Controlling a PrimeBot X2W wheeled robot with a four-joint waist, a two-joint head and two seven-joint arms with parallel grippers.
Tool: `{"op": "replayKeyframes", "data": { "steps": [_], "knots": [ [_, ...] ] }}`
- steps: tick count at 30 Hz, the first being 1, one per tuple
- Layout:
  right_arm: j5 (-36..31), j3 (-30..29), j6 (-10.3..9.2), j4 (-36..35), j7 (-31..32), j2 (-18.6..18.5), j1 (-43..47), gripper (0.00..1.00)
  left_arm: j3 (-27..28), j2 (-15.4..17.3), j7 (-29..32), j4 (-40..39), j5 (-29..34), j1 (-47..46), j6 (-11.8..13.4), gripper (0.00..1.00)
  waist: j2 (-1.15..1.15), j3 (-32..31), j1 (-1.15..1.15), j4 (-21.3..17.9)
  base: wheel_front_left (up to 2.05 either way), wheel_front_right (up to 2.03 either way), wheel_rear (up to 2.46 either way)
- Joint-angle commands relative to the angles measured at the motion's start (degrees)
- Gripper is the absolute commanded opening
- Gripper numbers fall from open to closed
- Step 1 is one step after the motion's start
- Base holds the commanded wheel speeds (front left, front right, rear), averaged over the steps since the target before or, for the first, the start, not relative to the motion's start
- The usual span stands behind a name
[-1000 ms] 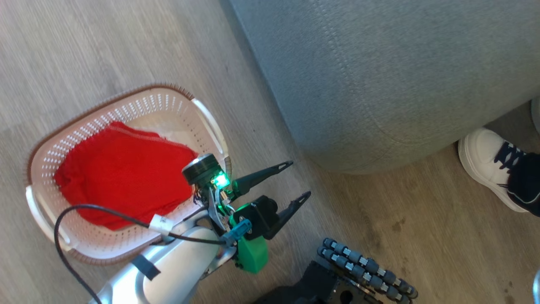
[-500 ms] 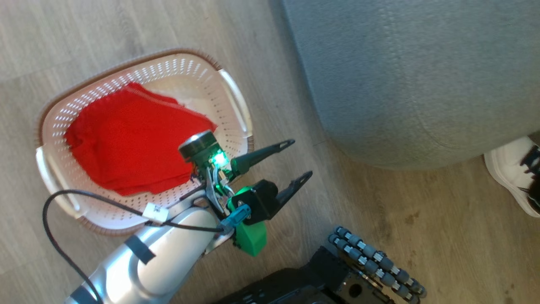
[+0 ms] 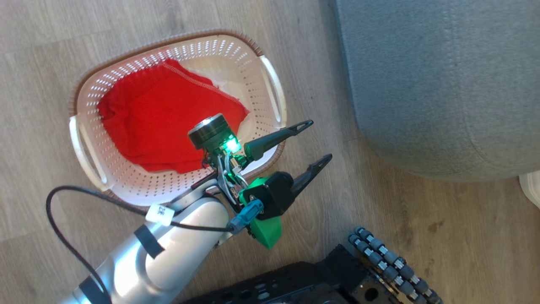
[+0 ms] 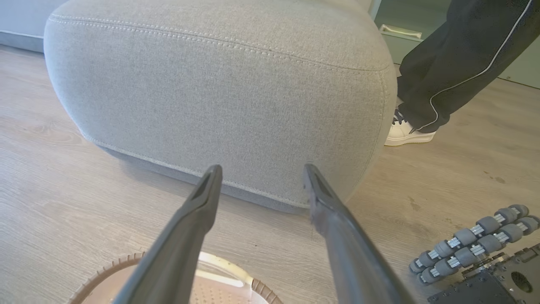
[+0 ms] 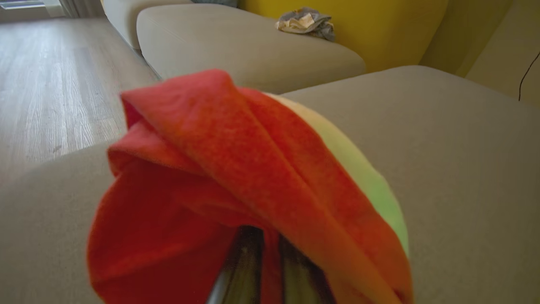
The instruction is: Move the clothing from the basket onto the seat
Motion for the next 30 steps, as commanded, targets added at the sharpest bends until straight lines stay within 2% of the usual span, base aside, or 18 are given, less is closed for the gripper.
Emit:
{"op": "replayKeyframes", "data": {
  "steps": [1,9,17,19,20,21,30],
  "knots": [
    [0.6,0.8,0.4,-0.3,0.7,-2.2,-0.9,0.0,0.9,-0.5,-0.3,-1.9,0.5,-0.4,0.5,1.0,0.0,0.5,0.0,0.6,0.0,0.0,0.0],
    [2.0,5.6,0.4,5.3,3.1,-1.7,-0.5,0.0,0.5,-0.7,-0.3,-1.9,0.2,-0.6,1.0,1.0,0.0,1.0,0.0,1.4,0.0,0.0,0.0],
    [3.5,7.9,0.4,6.9,2.8,-1.5,-0.1,0.0,0.4,-1.0,-0.3,-1.6,-0.1,-0.8,1.3,1.0,0.0,-0.1,0.0,1.2,0.0,0.0,0.0],
    [3.8,8.5,0.4,7.2,2.5,-1.7,-0.1,0.45,0.3,-1.0,-0.3,-1.5,-0.2,-0.8,1.3,1.0,0.0,-0.7,0.0,1.1,0.0,0.0,0.0],
    [3.9,8.8,0.4,7.3,2.3,-1.7,0.0,0.78,0.3,-1.1,-0.3,-1.4,-0.2,-0.8,1.3,1.0,0.0,-1.1,0.0,1.1,0.0,0.0,0.0],
    [4.0,9.1,0.4,7.4,2.1,-1.8,0.1,1.0,0.3,-1.2,-0.3,-1.4,-0.3,-0.7,1.3,1.0,0.0,-1.5,0.0,1.1,0.0,0.0,0.0],
    [5.7,13.3,0.4,6.6,2.9,-1.4,2.8,1.0,0.0,-3.0,-0.3,-1.2,-1.1,0.7,1.3,1.0,0.0,-7.6,0.0,1.2,0.0,0.0,0.0]
  ]
}}
